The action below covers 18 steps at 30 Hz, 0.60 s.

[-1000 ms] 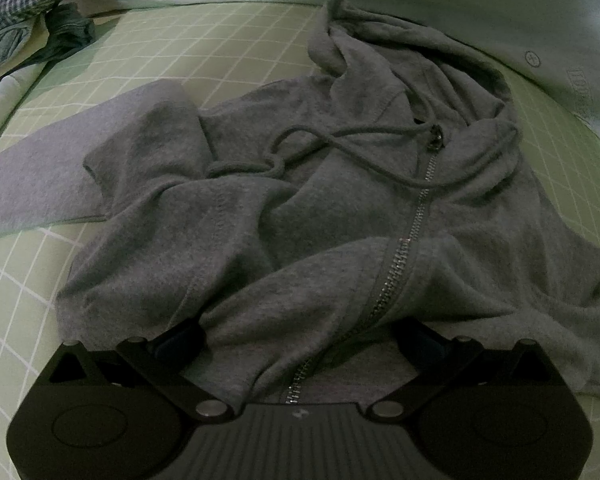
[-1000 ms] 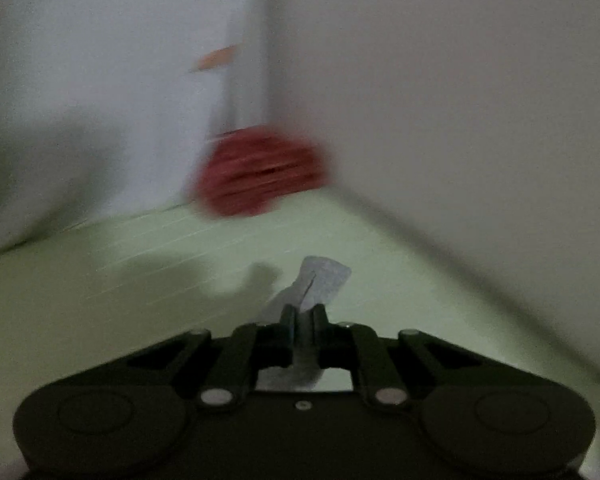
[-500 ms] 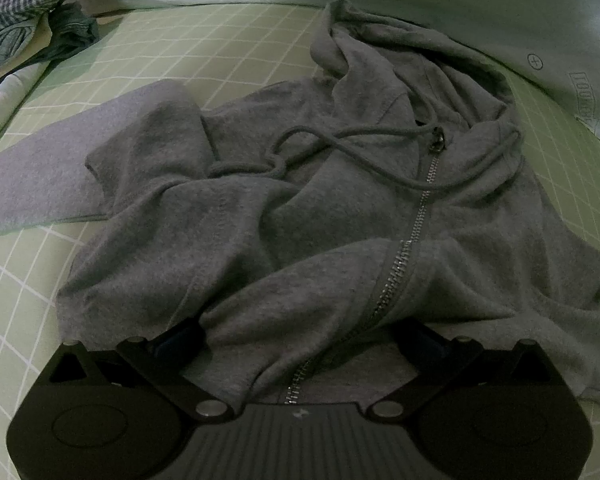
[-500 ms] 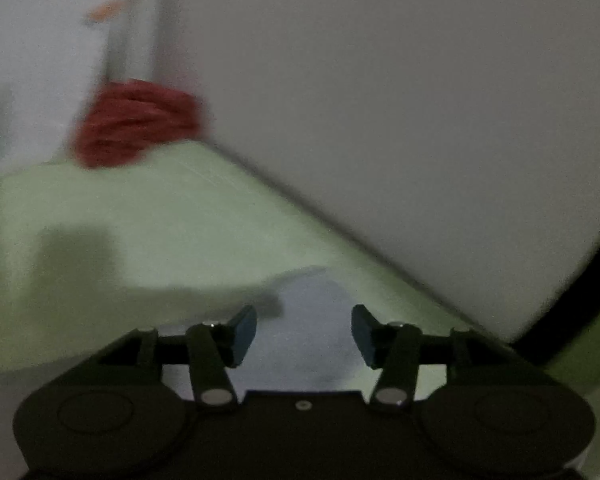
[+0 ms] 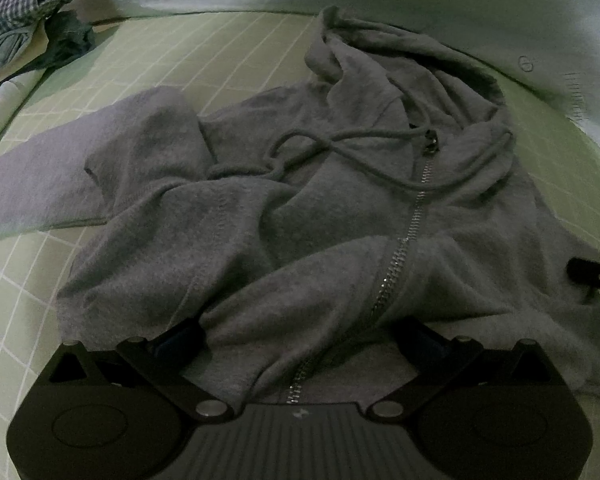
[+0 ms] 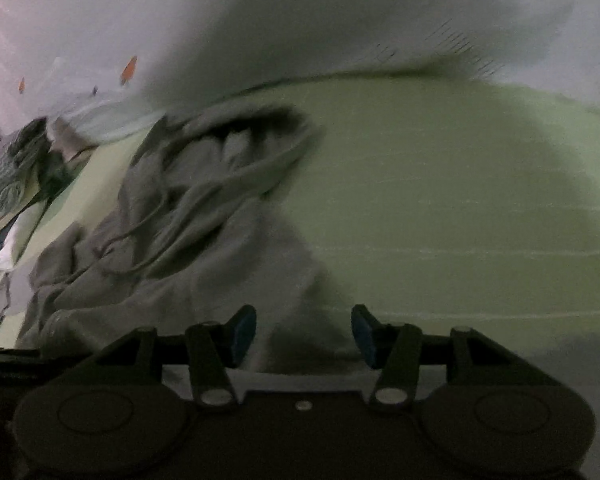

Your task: Fold clothes

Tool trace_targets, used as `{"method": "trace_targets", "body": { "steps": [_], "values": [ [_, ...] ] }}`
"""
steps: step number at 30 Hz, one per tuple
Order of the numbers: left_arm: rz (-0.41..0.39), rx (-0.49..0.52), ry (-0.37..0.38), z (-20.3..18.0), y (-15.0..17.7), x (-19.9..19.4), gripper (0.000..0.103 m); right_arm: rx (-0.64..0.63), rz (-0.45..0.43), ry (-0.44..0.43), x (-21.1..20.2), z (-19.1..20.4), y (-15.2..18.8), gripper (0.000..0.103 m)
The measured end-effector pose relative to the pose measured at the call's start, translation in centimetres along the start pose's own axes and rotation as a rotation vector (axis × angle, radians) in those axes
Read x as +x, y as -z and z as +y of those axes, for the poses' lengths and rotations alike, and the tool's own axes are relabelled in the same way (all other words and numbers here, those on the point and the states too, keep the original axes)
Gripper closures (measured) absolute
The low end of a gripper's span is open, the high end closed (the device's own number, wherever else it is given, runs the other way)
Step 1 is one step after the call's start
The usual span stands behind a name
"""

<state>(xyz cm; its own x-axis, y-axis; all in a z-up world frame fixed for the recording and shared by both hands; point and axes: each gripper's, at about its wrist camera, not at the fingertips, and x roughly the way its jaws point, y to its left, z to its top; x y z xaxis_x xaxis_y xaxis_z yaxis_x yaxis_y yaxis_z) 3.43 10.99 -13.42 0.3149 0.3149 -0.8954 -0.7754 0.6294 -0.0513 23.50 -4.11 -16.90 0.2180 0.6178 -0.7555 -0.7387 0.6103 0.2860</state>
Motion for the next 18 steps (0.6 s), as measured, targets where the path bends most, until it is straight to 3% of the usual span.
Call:
{"method": "trace_targets", "body": {
  "steps": [2, 3, 5, 8, 11, 13, 14, 15, 17, 18],
  "values": [
    [0.002, -0.001, 0.009, 0.1, -0.1, -0.1, 0.0, -0.05, 0.012, 0.037, 0.6, 0.7, -0.2, 0.092],
    [0.003, -0.001, 0.013, 0.2, -0.1, -0.1, 0.0, -0.081, 0.013, 0.058, 0.7, 0.9, -0.3, 0.097],
    [0.009, -0.012, 0.034, 0.5, -0.3, -0.2, 0.0, -0.122, -0.002, 0.09, 0.3, 0.9, -0.3, 0.099],
    [0.017, -0.056, 0.172, 2.4, -1.2, -1.1, 0.0, -0.078, -0.041, 0.155, -0.4, -1.0, -1.6, 0.099],
    [-0.051, -0.094, 0.262, 4.3, -2.8, -3.1, 0.0, -0.077, -0.048, 0.237, -0.5, -2.0, -2.8, 0.099],
    [-0.098, -0.073, 0.267, 5.2, -4.1, -3.9, 0.0, -0.086, -0.069, 0.299, -0.5, -1.4, -3.5, 0.096],
    [-0.114, -0.052, 0.259, 5.4, -4.8, -4.1, 0.0, -0.089, -0.083, 0.329, -0.5, -1.0, -3.8, 0.089],
    [-0.122, -0.033, 0.247, 5.7, -5.7, -3.9, 0.0, -0.092, -0.098, 0.36, -0.4, -0.5, -4.1, 0.073],
    [-0.13, -0.003, 0.226, 6.1, -7.4, -3.0, 0.0, -0.084, -0.135, 0.399, -0.5, 0.4, -4.8, 0.05],
    [-0.129, 0.008, 0.219, 6.2, -8.2, -2.4, 0.0, -0.049, -0.158, 0.369, -0.4, 0.5, -5.3, 0.049]
  ]
}}
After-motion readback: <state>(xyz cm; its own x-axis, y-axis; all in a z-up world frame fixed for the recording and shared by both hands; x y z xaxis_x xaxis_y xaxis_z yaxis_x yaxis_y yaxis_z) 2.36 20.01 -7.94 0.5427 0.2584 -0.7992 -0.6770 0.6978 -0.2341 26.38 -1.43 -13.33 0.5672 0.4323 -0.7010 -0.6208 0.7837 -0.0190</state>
